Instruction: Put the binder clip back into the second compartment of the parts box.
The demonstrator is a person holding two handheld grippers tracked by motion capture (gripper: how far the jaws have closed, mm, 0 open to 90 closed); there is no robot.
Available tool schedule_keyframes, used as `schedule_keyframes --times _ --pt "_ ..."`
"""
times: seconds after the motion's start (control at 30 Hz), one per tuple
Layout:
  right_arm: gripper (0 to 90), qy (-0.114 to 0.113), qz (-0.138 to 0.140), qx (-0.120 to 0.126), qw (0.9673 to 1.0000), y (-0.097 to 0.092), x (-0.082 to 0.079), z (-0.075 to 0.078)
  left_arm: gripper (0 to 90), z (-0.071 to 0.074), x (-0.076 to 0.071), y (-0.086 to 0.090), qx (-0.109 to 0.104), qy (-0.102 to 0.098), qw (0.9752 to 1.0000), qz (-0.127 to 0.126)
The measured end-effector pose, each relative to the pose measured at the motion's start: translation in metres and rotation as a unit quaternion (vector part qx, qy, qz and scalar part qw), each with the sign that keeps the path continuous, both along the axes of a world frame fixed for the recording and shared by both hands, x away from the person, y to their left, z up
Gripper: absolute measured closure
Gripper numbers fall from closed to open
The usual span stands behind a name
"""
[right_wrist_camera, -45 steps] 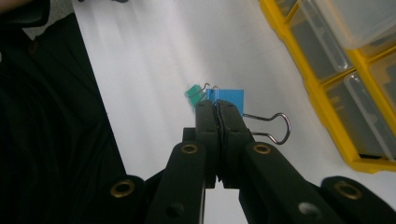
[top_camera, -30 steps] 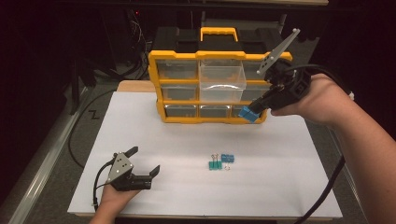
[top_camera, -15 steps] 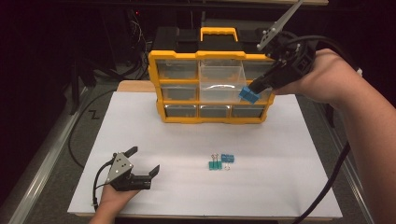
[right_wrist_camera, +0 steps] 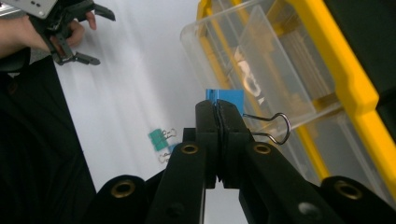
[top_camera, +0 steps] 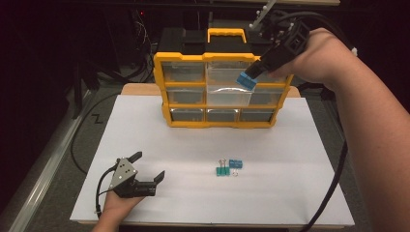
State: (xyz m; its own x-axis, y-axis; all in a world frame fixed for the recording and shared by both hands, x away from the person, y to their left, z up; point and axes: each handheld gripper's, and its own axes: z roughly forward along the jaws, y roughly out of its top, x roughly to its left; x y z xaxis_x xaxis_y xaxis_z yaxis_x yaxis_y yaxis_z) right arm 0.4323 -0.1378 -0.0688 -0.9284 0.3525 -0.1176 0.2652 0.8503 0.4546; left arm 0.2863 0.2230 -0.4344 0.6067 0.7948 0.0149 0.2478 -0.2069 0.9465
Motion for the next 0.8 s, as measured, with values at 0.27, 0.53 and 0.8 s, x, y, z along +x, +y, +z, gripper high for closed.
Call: schedule_keyframes --times 0.27,0.53,0.8 --pt "90.0 -0.004 0.004 -0.004 1.0 0.026 0.018 0.002 0.2 0.0 0.0 0.001 -0.003 -0.001 1.0 -0.001" --pt "90.0 -0.003 0.006 -0.01 0.9999 0.045 0.032 0.002 0.2 0.0 0.0 0.001 -0.003 -0.001 1.0 -0.001" --pt "90.0 -0.002 0.005 -0.049 0.9988 0.062 0.045 -0.013 0.2 0.0 0.0 0.001 -0.003 0.0 1.0 -0.003"
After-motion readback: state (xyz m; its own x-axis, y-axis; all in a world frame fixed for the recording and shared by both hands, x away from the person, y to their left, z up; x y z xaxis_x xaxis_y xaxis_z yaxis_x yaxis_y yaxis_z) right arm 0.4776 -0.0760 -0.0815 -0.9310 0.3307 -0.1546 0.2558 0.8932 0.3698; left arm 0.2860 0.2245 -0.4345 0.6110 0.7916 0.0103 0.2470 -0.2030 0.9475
